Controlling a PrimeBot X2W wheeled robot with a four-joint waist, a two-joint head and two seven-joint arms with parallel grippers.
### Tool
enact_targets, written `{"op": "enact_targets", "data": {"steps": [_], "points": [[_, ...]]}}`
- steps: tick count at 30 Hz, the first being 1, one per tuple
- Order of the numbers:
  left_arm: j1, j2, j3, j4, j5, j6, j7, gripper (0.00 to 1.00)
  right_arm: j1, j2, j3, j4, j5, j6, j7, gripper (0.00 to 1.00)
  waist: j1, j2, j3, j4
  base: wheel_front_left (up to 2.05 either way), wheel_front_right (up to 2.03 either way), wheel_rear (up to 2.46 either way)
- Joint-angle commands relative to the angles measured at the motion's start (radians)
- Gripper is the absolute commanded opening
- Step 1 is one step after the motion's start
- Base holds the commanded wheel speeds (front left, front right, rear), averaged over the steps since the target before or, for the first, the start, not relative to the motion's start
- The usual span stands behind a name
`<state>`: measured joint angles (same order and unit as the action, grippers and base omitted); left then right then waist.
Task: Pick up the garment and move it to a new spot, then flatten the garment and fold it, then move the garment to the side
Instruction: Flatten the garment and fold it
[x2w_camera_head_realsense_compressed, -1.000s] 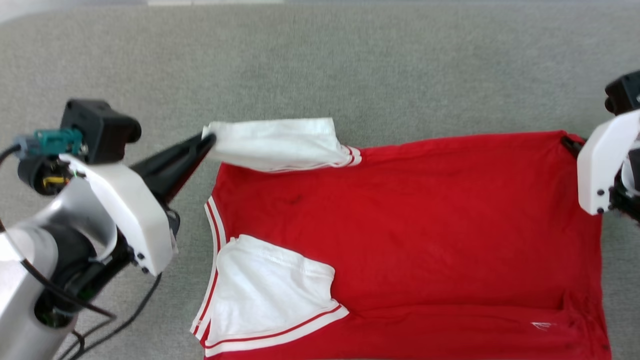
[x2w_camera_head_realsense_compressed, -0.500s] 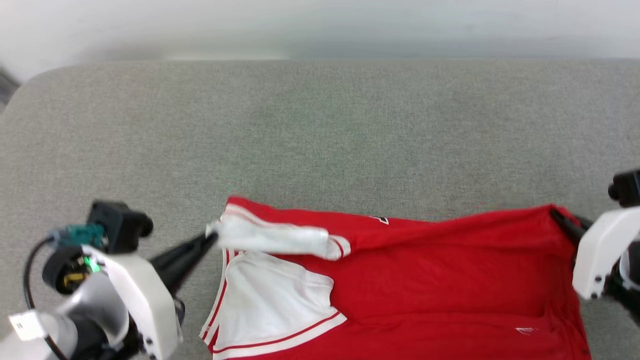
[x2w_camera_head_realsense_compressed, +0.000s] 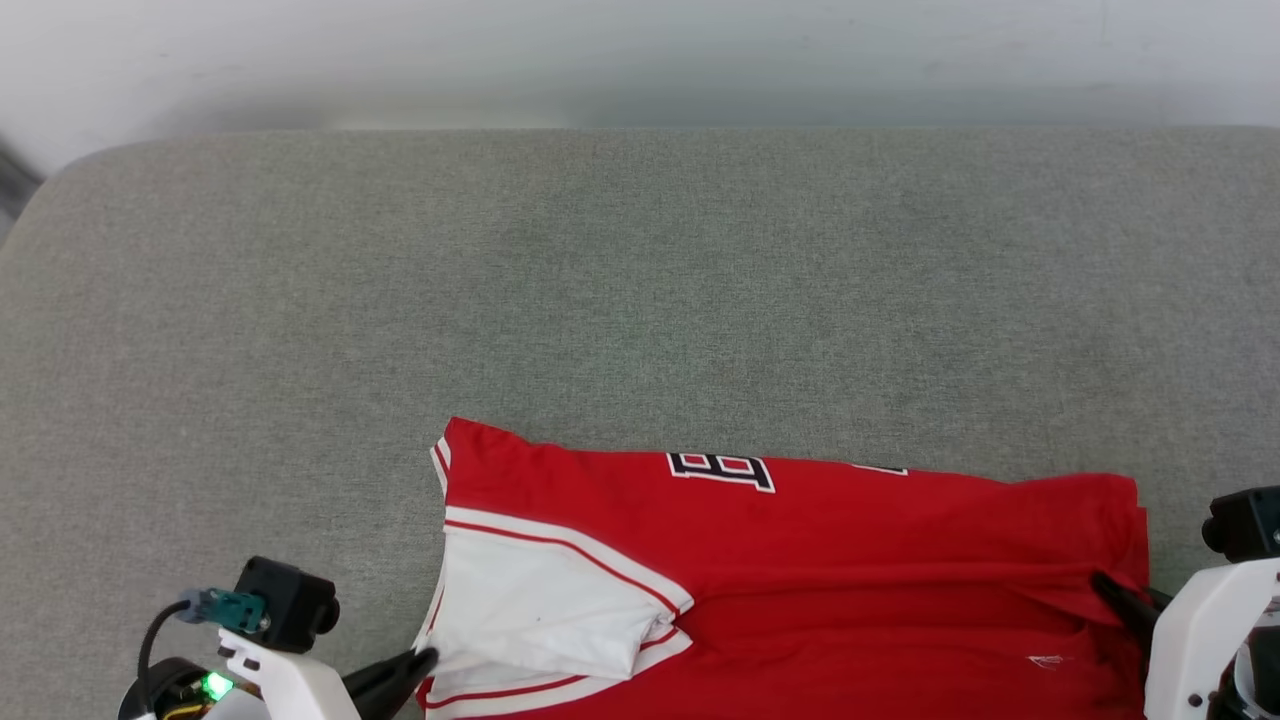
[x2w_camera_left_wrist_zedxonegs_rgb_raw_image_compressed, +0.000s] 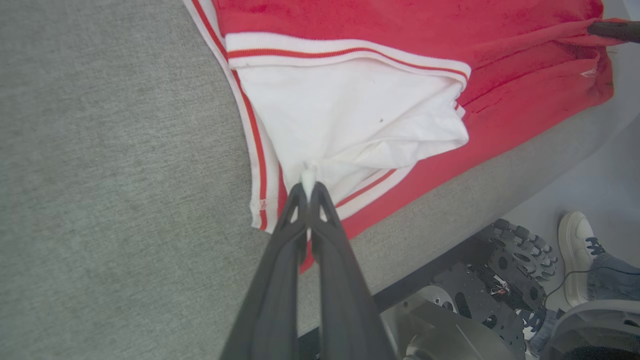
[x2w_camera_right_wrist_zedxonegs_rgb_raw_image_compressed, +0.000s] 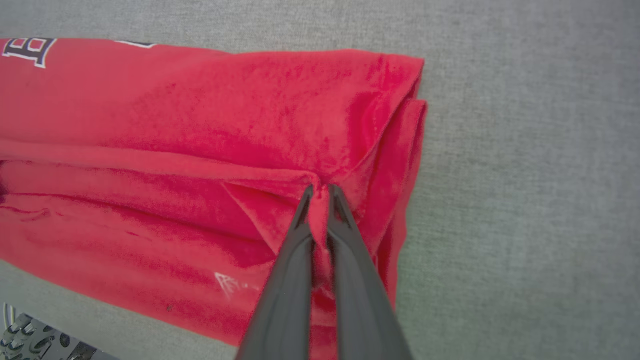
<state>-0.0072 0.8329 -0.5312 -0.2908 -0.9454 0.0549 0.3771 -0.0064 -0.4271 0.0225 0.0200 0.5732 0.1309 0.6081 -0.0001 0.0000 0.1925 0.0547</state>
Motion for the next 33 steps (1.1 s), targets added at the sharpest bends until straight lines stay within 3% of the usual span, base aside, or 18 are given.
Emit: {"op": "enact_targets", "data": {"steps": [1,19,20,21,22,23,29,33], "points": [[0.010,-0.003,-0.004,0.008,0.003,-0.003,0.004,0.00,0.011,-0.010,-0.001,0.003,-0.002,0.000,0.005,0.00,0.0001,0.0000,0.000,-0.001,0.00,0.00,0.00],[-0.043,-0.091,-0.102,0.198,0.076,-0.074,-0.032,0.00,0.034,-0.068,0.095,0.076,-0.021,0.000,0.006,0.00,0.0001,0.0000,-0.007,-0.003,0.00,0.00,0.00],[-0.043,-0.095,-0.105,0.205,0.077,-0.077,-0.037,0.00,0.034,-0.071,0.102,0.078,-0.020,0.000,0.002,0.13,0.0001,0.0000,-0.009,-0.003,0.00,0.00,0.00],[-0.042,-0.098,-0.108,0.211,0.080,-0.079,-0.039,0.47,0.034,-0.073,0.107,0.079,-0.021,0.000,-0.005,1.00,0.0001,0.0000,-0.012,-0.004,0.00,0.00,0.00],[-0.042,-0.098,-0.108,0.211,0.080,-0.079,-0.039,0.47,0.034,-0.073,0.107,0.079,-0.021,0.000,-0.005,1.00,0.0001,0.0000,-0.012,-0.004,0.00,0.00,0.00],[-0.042,-0.102,-0.109,0.215,0.082,-0.080,-0.049,1.00,0.033,-0.073,0.109,0.083,-0.021,0.000,-0.011,1.00,0.0001,0.0000,-0.016,-0.004,0.00,0.00,0.00],[-0.057,-0.127,-0.075,0.221,0.098,-0.075,-0.143,1.00,0.014,-0.082,0.112,0.052,-0.009,0.000,-0.032,1.00,0.0001,0.0000,-0.053,-0.007,0.00,0.00,0.00],[-0.060,-0.173,-0.002,0.207,0.074,-0.052,-0.267,1.00,0.002,-0.047,0.061,0.002,0.032,0.000,-0.019,1.00,0.0001,0.0000,-0.079,-0.008,0.00,0.00,0.00]]}}
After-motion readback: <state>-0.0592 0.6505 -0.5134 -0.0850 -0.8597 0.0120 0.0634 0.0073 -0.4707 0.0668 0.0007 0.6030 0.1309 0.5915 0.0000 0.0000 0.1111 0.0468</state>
